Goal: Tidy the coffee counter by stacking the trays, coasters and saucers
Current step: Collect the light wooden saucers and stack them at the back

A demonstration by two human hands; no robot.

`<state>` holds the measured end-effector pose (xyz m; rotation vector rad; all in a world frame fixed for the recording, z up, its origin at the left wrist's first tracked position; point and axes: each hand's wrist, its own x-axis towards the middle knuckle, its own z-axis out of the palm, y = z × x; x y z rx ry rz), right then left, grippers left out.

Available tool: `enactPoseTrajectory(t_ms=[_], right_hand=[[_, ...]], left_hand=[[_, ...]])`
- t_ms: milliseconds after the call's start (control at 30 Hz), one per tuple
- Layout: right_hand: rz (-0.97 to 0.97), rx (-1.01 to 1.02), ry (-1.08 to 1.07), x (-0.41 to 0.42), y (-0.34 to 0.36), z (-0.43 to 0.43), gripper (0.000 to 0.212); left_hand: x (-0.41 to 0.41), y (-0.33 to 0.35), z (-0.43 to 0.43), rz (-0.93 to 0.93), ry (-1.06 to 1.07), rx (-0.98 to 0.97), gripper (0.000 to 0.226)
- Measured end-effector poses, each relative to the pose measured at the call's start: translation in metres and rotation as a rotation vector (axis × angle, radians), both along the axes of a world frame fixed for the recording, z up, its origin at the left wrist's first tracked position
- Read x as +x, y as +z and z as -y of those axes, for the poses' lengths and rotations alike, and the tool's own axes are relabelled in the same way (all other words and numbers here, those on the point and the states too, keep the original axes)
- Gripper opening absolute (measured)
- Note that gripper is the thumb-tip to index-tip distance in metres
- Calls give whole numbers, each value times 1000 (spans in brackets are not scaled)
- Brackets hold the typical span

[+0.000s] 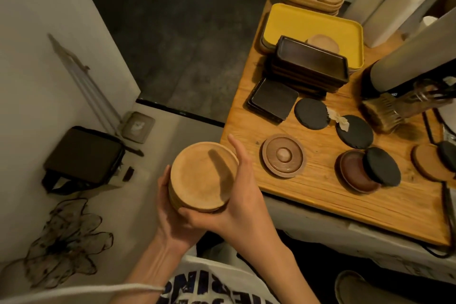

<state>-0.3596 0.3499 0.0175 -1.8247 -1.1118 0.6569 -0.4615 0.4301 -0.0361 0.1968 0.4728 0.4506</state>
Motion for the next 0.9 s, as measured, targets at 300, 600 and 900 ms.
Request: enactPoseTrajectory(t_ms=[300,600,900], right_hand=[[-27,22,-132,0,-14,-84,122],[-73,3,-421,-3,-70,-242,122],[59,-51,-453,1,-70,-329,117]], left_hand=[[13,-9,-102,-84,-110,-9,99],[36,-71,-284,-87,-457,-13,77],[50,-76,-360,-171,-427,-59,66]])
